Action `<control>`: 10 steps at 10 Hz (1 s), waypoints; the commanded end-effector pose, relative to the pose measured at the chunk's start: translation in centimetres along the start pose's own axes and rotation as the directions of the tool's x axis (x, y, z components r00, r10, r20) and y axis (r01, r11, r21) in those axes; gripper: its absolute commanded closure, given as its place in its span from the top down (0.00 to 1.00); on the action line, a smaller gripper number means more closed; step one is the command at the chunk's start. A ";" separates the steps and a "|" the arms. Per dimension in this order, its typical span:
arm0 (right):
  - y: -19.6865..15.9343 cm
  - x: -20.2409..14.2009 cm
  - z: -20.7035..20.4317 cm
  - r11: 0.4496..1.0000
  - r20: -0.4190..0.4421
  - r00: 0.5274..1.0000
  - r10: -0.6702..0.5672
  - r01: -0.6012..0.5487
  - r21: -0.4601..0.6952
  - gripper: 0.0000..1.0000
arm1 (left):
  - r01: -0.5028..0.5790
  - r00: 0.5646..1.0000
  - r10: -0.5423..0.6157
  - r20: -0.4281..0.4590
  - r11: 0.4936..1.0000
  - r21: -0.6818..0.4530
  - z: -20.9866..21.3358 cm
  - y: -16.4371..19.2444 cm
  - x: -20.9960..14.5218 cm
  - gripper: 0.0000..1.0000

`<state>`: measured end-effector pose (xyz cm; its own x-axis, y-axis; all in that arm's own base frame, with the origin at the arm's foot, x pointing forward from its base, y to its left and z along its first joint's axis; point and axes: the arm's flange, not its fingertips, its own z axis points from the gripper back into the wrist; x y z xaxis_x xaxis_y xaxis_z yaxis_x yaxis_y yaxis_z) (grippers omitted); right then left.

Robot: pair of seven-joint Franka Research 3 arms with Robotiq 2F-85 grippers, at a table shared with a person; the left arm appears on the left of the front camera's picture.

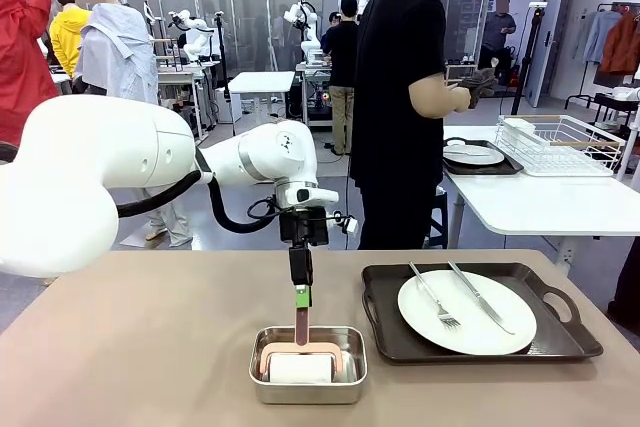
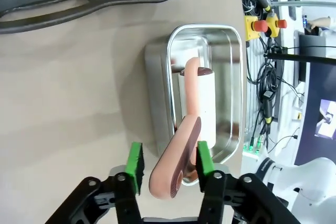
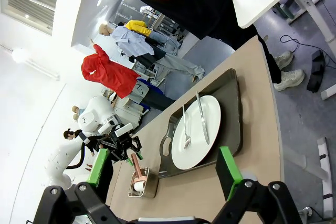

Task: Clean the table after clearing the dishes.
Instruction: When the left (or right) Handle tray is removed, use the left hand (or right hand) to clean the left (or right) side of the table with the Lint Roller.

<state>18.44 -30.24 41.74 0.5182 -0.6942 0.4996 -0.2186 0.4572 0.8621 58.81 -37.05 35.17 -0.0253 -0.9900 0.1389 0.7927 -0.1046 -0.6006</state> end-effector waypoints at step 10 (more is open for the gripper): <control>0.3 -0.3 0.0 1.000 0.016 1.000 0.018 -0.018 0.012 1.00 | -0.348 0.932 0.316 0.178 0.916 0.200 6.0 -9.2 -2.0 0.00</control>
<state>18.43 -30.24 41.75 0.5180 -0.6943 0.4996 -0.2185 0.4572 0.8621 59.03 -35.82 44.03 0.2085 -0.9744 0.0836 0.8523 0.1391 -0.5041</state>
